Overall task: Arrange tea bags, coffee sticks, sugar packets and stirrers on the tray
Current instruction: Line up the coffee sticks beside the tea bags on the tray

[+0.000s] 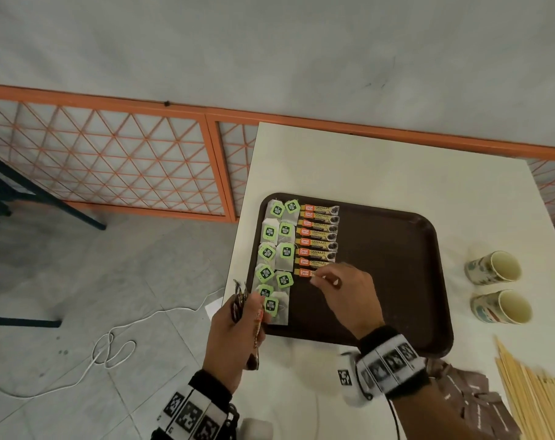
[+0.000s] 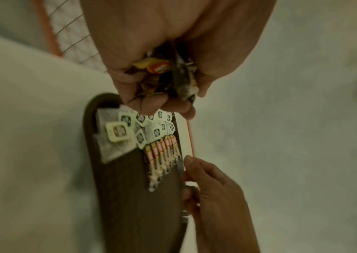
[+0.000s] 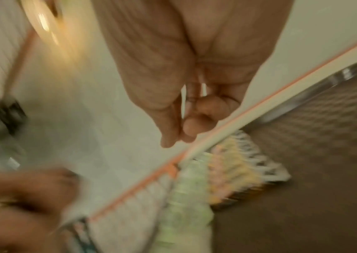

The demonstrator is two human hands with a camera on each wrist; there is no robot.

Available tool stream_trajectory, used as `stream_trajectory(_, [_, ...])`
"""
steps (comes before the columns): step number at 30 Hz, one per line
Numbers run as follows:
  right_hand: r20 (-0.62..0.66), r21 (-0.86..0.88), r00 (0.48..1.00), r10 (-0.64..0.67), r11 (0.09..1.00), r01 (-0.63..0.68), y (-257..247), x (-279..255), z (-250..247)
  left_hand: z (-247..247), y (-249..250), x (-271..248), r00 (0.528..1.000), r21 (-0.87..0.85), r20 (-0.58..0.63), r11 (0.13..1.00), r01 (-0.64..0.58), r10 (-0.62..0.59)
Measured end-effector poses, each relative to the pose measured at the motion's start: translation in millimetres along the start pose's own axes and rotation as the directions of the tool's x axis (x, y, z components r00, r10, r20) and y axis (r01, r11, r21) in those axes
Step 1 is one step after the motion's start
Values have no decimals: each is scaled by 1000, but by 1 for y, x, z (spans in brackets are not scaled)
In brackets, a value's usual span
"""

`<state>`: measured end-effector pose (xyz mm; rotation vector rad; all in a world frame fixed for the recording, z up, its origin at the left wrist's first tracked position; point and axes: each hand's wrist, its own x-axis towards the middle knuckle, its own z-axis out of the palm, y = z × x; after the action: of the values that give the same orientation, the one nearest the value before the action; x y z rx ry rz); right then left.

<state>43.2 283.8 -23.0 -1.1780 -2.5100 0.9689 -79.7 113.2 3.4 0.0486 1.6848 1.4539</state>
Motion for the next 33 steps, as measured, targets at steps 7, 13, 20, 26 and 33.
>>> stream_trajectory(7, [280,211,957,-67,977,7,-67,-75,-33,39,12,-15,983,-406,116,896,180,-144])
stream_trajectory(13, [242,251,970,20,964,-83,-51,-91,-37,57,2,-29,984,-443,139,882,160,-108])
stream_trajectory(20, [190,347,968,167,910,-225,-27,-93,-47,59,-9,-34,999,-256,45,966,31,-20])
stream_trajectory(26, [250,434,959,132,870,-232,-22,-88,-45,52,-15,-31,999,-105,43,994,-9,13])
stream_trajectory(33, [331,589,918,220,712,-383,-10,-73,-39,43,-28,-11,997,-79,-74,997,26,-32])
